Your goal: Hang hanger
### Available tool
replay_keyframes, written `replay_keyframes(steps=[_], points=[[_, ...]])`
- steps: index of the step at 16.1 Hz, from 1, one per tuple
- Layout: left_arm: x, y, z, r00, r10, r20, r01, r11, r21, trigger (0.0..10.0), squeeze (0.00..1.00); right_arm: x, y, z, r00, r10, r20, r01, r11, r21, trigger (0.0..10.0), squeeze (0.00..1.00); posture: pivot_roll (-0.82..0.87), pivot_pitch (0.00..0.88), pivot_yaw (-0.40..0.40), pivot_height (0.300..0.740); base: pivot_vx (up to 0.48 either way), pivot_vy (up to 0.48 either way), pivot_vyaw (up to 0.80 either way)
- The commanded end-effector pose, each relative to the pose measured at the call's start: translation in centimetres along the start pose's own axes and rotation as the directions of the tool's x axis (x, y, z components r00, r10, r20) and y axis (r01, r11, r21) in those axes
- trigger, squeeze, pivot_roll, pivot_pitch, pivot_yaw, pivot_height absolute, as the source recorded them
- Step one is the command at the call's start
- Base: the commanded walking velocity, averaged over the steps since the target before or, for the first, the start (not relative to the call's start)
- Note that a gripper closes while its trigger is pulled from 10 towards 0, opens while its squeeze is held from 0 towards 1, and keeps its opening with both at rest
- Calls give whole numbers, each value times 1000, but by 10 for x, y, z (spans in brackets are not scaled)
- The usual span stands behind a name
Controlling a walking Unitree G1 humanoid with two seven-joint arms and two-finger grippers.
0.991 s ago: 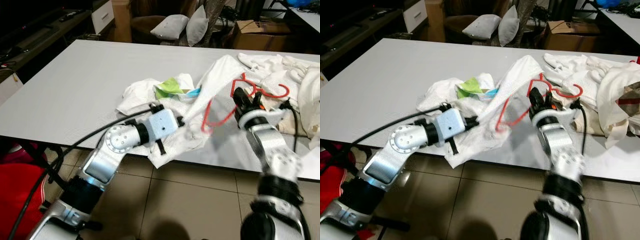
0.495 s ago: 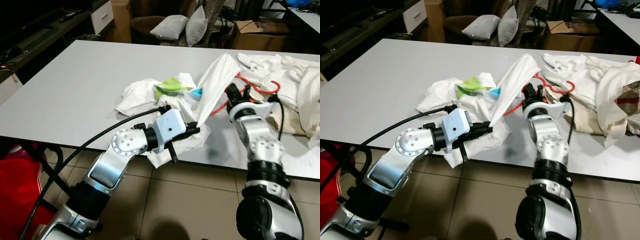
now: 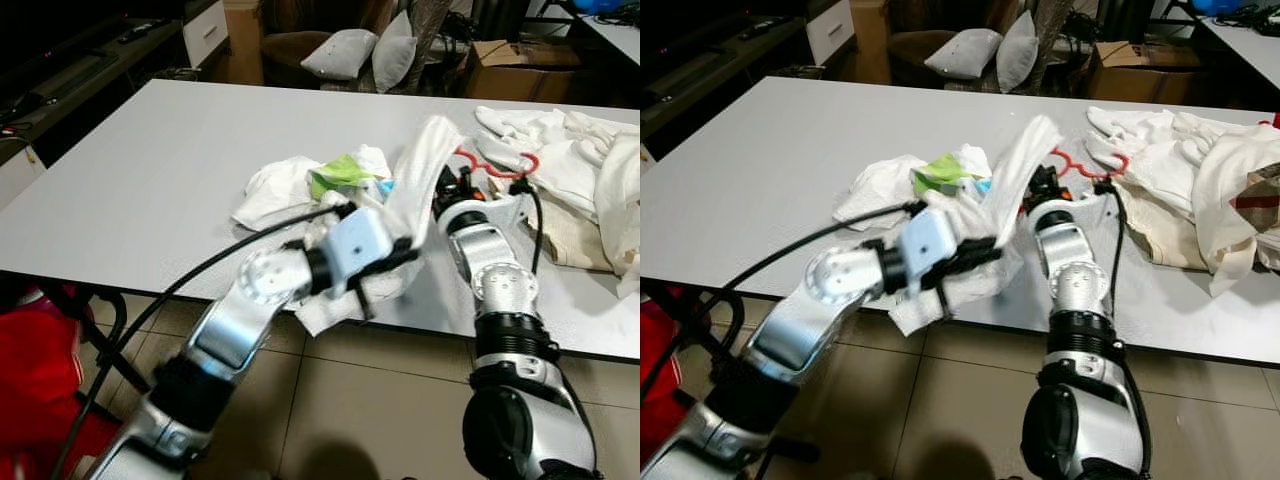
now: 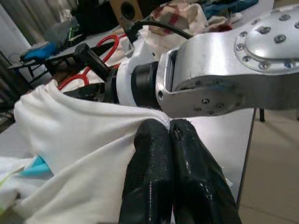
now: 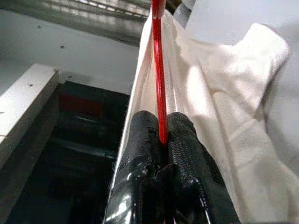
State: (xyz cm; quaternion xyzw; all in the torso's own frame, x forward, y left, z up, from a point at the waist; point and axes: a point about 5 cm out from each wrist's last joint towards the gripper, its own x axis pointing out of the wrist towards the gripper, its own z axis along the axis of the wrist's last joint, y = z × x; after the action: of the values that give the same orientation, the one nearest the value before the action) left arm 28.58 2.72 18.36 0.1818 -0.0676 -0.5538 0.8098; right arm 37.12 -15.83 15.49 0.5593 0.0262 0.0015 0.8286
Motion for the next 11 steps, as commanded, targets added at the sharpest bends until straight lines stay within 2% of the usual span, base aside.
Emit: replay_keyframes(steps=[1,2,3,5,8,9,10,11], points=[[0,5,0,1000,24,-10,-24,1000,4,0,0,-3,-1,4,1000,-9,14,9,1000,-2,10000,0,20,0,28,740,0,0,0],[-1,11,-1,997,71,-10,-71,997,-21,0,0,-8,1,6,1000,5,3,-5,1000,-19,10000,0,16,0,34,740,0,0,0],[-1,14,5,996,87,31,-84,993,-84,0,0,-12,1,6,1000,9,-11,-9,999,-47,10000,0,12,0,39,740,0,0,0],[2,13,19,991,63,114,-43,985,-168,0,0,-15,-1,5,1000,1,-19,-3,998,-69,10000,0,10,0,44,740,0,0,0],[5,16,36,968,83,239,-24,970,-240,0,0,-20,-4,0,999,-24,-42,20,997,-73,10000,0,6,0,51,740,0,0,0],[5,18,37,967,89,240,-28,968,-248,0,0,-21,-3,0,999,-20,-47,17,998,-66,10000,0,6,0,53,740,0,0,0],[5,18,31,978,82,193,-38,974,-223,0,0,-23,0,0,998,-12,-54,8,998,-63,10000,0,5,0,53,740,0,0,0],[5,16,15,995,69,78,-54,983,-177,0,0,-23,4,0,998,1,-59,-4,998,-58,10000,0,5,0,53,740,0,0,0]])
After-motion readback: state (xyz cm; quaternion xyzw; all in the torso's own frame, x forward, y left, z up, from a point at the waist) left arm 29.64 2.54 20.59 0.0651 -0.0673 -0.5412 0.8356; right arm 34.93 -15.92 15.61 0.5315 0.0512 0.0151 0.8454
